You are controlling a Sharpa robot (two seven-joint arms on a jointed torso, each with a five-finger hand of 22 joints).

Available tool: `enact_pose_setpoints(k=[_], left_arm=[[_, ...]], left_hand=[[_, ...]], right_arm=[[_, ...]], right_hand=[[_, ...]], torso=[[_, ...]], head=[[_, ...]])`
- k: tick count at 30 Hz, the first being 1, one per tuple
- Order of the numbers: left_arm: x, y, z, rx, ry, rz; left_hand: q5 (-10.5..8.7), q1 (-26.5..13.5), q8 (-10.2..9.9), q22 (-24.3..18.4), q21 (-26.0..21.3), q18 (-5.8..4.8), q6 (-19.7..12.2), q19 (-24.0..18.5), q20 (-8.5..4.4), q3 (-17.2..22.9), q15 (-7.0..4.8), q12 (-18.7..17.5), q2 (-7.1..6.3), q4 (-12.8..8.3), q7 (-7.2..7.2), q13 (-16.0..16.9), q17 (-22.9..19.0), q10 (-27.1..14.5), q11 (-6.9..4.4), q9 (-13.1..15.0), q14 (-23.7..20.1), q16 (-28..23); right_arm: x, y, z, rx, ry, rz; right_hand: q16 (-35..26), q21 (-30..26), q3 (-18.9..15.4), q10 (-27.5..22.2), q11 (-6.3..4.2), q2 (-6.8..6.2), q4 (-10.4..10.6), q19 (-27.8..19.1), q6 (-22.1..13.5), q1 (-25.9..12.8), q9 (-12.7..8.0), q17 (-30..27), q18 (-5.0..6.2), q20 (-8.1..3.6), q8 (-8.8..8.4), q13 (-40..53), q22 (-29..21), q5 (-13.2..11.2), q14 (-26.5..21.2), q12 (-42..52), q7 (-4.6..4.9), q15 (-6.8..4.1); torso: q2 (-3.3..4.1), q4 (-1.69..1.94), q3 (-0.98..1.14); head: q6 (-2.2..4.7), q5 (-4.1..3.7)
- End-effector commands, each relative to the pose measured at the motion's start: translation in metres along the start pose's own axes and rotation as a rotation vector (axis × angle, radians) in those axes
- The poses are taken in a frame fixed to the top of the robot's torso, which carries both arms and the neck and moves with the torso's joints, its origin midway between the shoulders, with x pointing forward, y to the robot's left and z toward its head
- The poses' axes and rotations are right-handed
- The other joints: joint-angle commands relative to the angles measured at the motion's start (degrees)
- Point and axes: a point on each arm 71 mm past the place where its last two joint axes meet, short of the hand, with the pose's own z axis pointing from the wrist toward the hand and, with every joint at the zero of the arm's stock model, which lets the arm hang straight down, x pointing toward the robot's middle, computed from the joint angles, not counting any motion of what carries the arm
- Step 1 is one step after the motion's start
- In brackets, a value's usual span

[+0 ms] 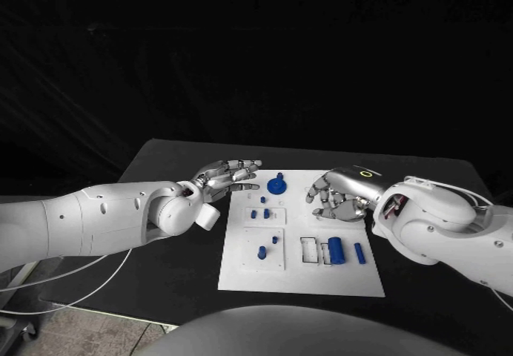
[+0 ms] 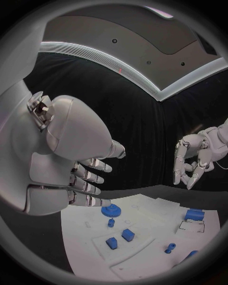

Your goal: Assemble the parts on the task board

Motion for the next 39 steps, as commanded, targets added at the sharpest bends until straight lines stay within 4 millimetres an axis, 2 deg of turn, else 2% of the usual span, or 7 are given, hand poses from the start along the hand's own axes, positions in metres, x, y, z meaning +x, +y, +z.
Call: enact_pose_setpoints(k=[1,7,15,17,22,27,39], left_arm=[[0.003,0.000,0.000,0.002,0.013,-0.001],[0.003,0.000,-0.001,0.010,0.012,-0.002],[0.005,-0.001,-0.001,0.024,0.017,-0.004],[0.005,-0.001,-0.001,0.023,0.018,-0.004],[0.004,-0.001,-0.002,0.022,0.018,-0.005],[0.004,-0.001,-0.002,0.018,0.021,-0.006],[0.004,0.001,-0.001,0.001,0.023,-0.007]], left_hand=[[0.42,0.37,0.40,-0.08,0.24,-0.63,0.47,0.47,-0.12,0.30,0.30,0.33,0.23,-0.20,-0.05,0.07,0.09,0.14,0.16,0.07,0.30,0.36],[0.57,0.46,0.49,0.01,0.28,-0.65,0.66,0.58,-0.12,0.33,0.31,0.44,0.19,-0.31,0.01,0.09,0.11,0.19,0.14,0.10,0.37,0.44],[0.67,0.54,0.61,0.14,0.36,-0.65,0.90,0.79,-0.13,0.37,0.32,0.57,0.16,-0.40,0.09,0.10,0.14,0.29,-0.05,0.13,0.54,0.62],[0.67,0.55,0.62,0.08,0.35,-0.65,0.92,0.76,-0.13,0.37,0.32,0.55,0.16,-0.41,0.10,0.10,0.15,0.29,-0.06,0.13,0.56,0.64],[0.67,0.55,0.62,0.08,0.35,-0.65,0.92,0.76,-0.13,0.37,0.32,0.55,0.16,-0.41,0.10,0.10,0.15,0.29,-0.06,0.13,0.56,0.64],[0.69,0.56,0.59,0.00,0.34,-0.66,0.80,0.73,-0.13,0.38,0.32,0.56,0.16,-0.43,0.10,0.10,0.16,0.30,-0.05,0.12,0.63,0.71],[0.73,0.62,0.56,-0.17,0.32,-0.69,0.69,0.69,-0.12,0.42,0.32,0.55,0.16,-0.51,0.09,0.09,0.17,0.35,0.20,0.09,0.67,0.77]], right_arm=[[0.004,-0.024,-0.007,0.152,0.100,0.154],[0.015,-0.051,-0.019,0.272,0.216,0.161],[0.032,-0.065,-0.026,0.387,0.338,0.102],[0.035,-0.066,-0.026,0.405,0.354,0.088],[0.041,-0.067,-0.026,0.440,0.387,0.045],[0.050,-0.067,-0.024,0.473,0.448,0.011],[0.061,-0.060,-0.018,0.466,0.467,0.000]], right_hand=[[4.49,-0.15,-1.94,6.81,-0.71,1.03,3.19,0.80,1.06,-4.82,1.28,7.56,0.58,-0.28,1.68,22.98,0.21,-0.18,2.51,20.14,0.25,0.41],[13.14,10.77,-5.24,25.31,-1.49,2.24,9.49,4.59,1.94,-13.07,2.26,24.20,-0.50,-1.16,1.86,50.27,2.86,-0.52,7.92,37.20,-0.41,-0.50],[15.75,22.60,-7.97,25.73,-2.86,4.60,10.96,7.59,5.06,-21.03,4.32,30.45,-1.71,-2.39,2.92,50.80,4.64,0.86,9.70,37.44,-1.90,-1.75],[15.75,24.88,-8.46,25.73,-3.61,5.15,11.00,8.05,7.30,-22.82,6.01,30.45,-1.94,-2.86,4.56,50.80,4.94,0.70,9.70,37.44,-2.79,-2.31],[15.75,27.75,-9.60,25.73,-5.60,6.22,10.87,8.25,10.24,-27.10,14.80,30.45,-2.11,-4.36,11.71,50.80,5.23,-1.32,9.70,37.44,-5.12,-4.01],[15.75,29.92,-10.49,25.73,-6.36,7.25,11.06,8.46,8.73,-30.54,22.42,30.45,-2.33,-5.06,16.62,50.80,5.45,-4.85,9.70,37.44,-5.96,-4.62],[15.75,30.83,-10.66,25.73,-6.05,7.59,11.00,8.51,5.99,-30.93,24.36,30.45,-2.46,-5.06,15.30,50.80,5.48,-5.68,9.70,37.44,-5.47,-4.53]], torso=[[-0.09,-0.02,-0.12],[-0.04,0.01,-0.12],[-0.07,0.15,-0.16],[-0.11,0.14,-0.15],[-0.12,0.16,-0.15],[-0.10,0.15,-0.16],[-0.12,0.11,-0.26]], head=[[0.01,-0.86],[0.01,-1.43],[0.01,-2.13],[0.01,-2.15],[0.01,-2.19],[0.01,-2.18],[0.01,-1.99]])
